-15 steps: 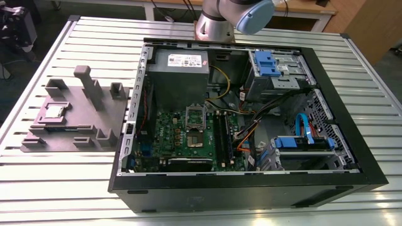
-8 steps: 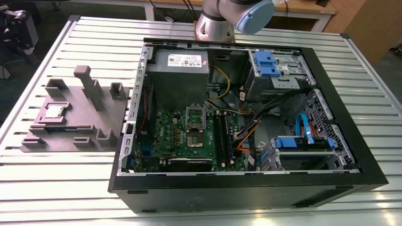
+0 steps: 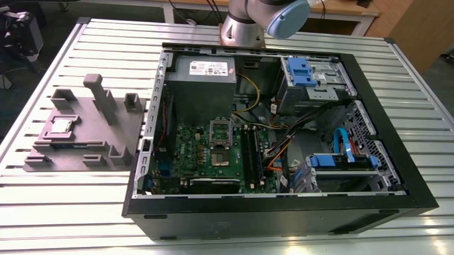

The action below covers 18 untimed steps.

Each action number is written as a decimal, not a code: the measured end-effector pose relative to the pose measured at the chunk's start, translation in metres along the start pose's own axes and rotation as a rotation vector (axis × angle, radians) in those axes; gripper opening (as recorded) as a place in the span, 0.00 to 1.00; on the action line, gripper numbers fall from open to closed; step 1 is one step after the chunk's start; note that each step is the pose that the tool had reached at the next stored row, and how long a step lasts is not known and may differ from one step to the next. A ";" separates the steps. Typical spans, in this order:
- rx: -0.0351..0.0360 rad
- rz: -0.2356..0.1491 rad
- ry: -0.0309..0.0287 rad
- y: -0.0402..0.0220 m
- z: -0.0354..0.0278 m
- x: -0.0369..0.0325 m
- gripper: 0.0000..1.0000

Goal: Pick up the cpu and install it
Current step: 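Pick up the cpu and move it towards the insertion slot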

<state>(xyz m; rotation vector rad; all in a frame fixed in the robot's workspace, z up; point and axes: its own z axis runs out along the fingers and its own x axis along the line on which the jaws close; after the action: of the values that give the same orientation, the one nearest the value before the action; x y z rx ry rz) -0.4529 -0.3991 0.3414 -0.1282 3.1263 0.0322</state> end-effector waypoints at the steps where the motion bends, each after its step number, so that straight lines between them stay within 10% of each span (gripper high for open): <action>1: 0.0000 0.000 0.0000 0.0000 0.0000 0.0000 0.59; 18: 0.0000 0.000 0.0000 -0.0007 0.0228 0.0003 0.66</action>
<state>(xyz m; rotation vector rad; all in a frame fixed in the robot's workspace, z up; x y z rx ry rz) -0.4529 -0.3993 0.3186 -0.1282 3.1263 0.0321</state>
